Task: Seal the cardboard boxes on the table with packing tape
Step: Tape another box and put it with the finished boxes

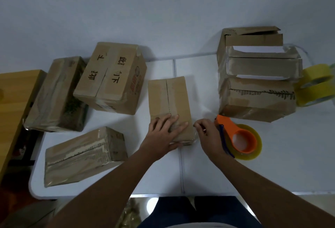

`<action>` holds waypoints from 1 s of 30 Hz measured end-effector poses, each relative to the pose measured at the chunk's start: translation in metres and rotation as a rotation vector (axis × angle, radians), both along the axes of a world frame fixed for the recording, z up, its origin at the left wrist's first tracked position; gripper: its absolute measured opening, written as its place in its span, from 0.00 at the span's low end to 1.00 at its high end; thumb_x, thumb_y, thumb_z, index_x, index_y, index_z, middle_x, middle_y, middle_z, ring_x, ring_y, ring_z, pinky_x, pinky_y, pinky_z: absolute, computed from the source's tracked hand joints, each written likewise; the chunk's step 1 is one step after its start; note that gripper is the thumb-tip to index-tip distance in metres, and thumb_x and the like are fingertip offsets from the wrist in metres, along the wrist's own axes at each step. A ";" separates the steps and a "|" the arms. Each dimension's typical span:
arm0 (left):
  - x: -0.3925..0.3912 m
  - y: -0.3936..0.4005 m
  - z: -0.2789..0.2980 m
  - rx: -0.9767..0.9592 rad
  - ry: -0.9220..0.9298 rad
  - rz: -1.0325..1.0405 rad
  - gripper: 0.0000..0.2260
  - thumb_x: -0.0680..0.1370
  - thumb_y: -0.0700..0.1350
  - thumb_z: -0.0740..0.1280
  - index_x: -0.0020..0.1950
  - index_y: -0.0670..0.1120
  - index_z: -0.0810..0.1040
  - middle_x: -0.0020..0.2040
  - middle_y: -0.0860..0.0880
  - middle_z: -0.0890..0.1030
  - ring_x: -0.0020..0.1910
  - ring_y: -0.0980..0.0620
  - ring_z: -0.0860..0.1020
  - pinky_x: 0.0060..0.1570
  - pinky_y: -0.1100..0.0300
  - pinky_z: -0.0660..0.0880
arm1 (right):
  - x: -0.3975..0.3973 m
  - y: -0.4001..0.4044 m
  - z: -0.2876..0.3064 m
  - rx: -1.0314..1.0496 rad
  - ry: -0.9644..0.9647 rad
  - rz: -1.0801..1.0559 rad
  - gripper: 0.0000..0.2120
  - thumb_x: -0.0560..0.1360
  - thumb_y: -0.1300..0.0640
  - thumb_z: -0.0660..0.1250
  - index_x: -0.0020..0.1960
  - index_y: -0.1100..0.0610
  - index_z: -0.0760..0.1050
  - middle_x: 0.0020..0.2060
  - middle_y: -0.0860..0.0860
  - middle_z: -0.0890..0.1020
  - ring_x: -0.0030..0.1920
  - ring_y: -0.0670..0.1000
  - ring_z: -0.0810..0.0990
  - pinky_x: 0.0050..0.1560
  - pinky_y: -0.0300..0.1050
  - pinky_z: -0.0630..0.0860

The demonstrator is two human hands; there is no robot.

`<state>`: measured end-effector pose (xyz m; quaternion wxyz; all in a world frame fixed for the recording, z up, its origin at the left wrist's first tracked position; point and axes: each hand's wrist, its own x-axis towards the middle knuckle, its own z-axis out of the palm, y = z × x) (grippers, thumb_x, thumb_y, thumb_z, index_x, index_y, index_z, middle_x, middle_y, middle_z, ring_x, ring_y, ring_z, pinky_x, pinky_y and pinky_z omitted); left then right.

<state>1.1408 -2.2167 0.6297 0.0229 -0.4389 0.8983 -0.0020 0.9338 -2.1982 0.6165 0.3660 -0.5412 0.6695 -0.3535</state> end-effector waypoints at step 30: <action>-0.007 -0.003 -0.003 0.006 0.020 0.049 0.31 0.78 0.66 0.58 0.79 0.58 0.59 0.74 0.46 0.69 0.72 0.42 0.67 0.65 0.42 0.66 | 0.017 0.034 0.007 0.240 -0.190 0.133 0.27 0.82 0.57 0.61 0.78 0.47 0.58 0.64 0.40 0.73 0.56 0.37 0.75 0.53 0.23 0.68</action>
